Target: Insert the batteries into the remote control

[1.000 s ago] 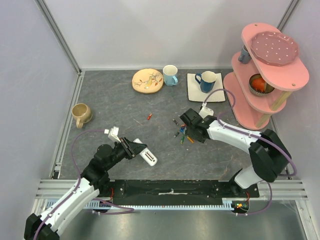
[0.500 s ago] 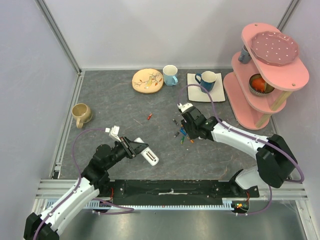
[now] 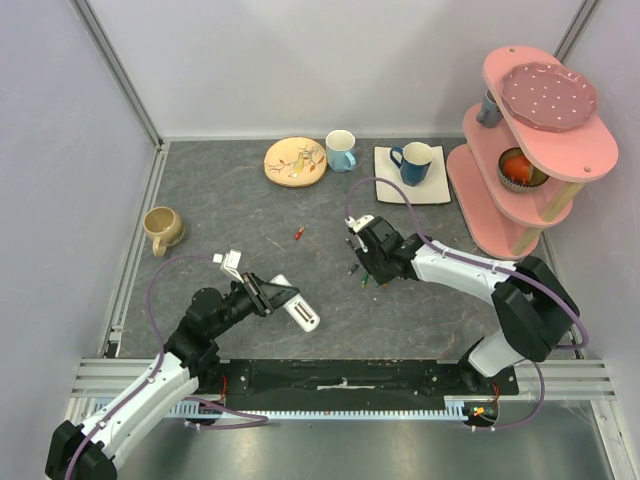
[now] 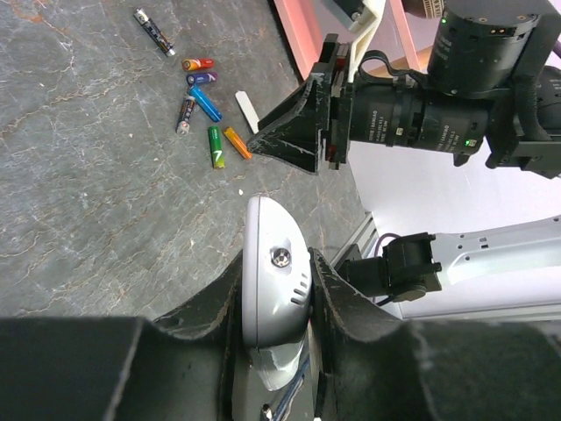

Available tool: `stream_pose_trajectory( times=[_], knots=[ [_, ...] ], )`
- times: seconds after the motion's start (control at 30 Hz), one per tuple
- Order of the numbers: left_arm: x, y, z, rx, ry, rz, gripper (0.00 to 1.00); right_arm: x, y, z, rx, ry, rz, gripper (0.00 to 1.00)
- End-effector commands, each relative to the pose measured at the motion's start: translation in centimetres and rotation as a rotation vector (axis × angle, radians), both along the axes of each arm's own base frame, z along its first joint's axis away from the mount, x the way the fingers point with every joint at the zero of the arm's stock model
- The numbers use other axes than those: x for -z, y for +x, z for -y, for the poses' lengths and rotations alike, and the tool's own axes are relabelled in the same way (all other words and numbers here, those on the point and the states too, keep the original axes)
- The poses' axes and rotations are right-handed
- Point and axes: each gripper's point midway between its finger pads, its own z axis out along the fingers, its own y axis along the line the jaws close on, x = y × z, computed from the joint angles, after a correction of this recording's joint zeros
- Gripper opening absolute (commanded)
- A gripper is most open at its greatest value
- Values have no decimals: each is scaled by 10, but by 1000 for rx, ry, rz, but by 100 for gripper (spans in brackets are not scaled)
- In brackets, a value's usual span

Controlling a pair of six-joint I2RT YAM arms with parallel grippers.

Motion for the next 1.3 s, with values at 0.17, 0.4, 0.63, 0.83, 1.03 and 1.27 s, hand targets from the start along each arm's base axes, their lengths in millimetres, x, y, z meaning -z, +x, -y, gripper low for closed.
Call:
stream_pose_trajectory(
  times=[0.17, 0.4, 0.63, 0.83, 1.03, 1.27],
  knots=[
    [4, -3, 2, 26, -12, 35, 2, 17, -3, 5, -6, -45, -34, 42],
    [3, -3, 2, 28, -14, 36, 2, 25, -5, 8, 7, -63, -55, 42],
    [2, -3, 3, 30, -18, 36, 2, 33, -8, 8, 12, -48, -98, 40],
    [2, -3, 3, 30, -21, 37, 2, 38, -15, 8, 14, -25, -148, 36],
    [1, -2, 2, 25, -19, 43, 2, 43, -23, 8, 13, -19, -188, 30],
    [2, -2, 2, 23, -14, 42, 2, 52, -33, 6, 21, 2, -248, 24]
  ],
)
